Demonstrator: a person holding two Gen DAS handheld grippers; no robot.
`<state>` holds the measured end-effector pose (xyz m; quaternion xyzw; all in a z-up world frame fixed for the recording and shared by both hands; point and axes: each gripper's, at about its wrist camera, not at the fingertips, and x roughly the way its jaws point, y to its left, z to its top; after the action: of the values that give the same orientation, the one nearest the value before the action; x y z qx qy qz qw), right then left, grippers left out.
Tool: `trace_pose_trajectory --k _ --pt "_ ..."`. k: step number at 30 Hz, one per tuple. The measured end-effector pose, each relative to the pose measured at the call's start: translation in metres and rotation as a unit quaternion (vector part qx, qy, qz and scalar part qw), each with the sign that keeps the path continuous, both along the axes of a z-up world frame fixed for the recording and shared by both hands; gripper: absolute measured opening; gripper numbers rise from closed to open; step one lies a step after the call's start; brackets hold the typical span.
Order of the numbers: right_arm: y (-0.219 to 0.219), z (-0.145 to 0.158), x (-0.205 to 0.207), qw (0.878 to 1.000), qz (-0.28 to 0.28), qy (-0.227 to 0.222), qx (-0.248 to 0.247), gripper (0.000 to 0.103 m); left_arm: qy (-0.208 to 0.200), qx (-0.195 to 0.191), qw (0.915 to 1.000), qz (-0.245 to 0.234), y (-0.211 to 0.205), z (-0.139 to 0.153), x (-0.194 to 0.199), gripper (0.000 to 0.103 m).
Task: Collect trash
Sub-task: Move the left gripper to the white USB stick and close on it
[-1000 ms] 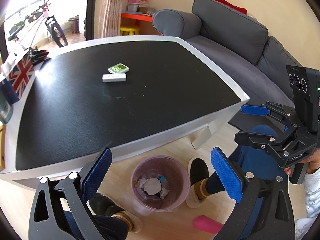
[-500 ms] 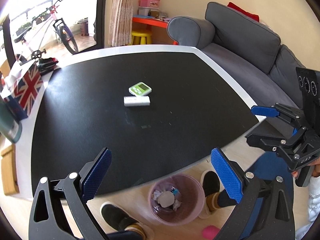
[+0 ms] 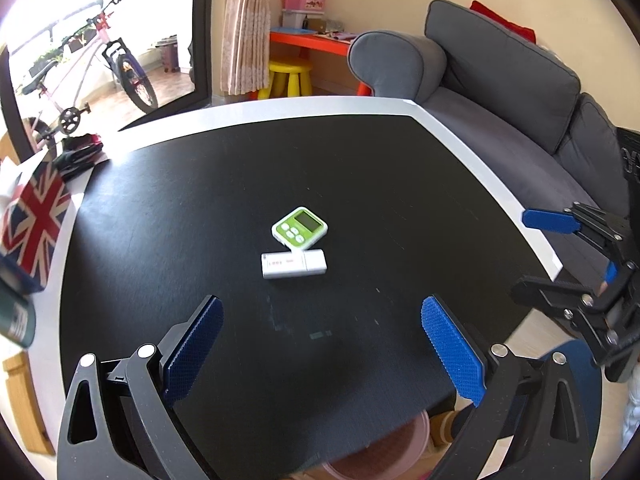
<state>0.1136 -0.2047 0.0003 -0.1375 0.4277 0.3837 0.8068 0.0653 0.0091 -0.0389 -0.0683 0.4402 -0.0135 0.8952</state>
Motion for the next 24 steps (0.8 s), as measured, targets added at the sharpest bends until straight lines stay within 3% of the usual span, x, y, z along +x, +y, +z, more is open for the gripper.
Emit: trace_pose_trajectory --k 9,19,20,22,24 --pt "0.005 -0.014 0.015 1.0 -0.001 0.012 -0.008 0.096 0.035 0.003 0.9994 0.006 0.008 -0.028 0.046 0.095" --pt "0.006 -0.028 0.025 1.0 -0.004 0.025 -0.012 0.096 0.051 0.039 0.9976 0.027 0.003 -0.06 0.066 0.095" --pt "0.007 -0.028 0.026 1.0 -0.005 0.025 -0.012 0.096 0.05 0.042 0.9975 0.028 0.003 -0.061 0.066 0.092" --pt "0.007 -0.03 0.026 1.0 -0.005 0.026 -0.012 0.096 0.052 0.045 0.9971 0.03 0.002 -0.064 0.068 0.074" --pt "0.008 -0.031 0.026 1.0 -0.005 0.027 -0.012 0.096 0.055 0.047 0.9968 0.033 0.001 -0.066 0.069 0.064"
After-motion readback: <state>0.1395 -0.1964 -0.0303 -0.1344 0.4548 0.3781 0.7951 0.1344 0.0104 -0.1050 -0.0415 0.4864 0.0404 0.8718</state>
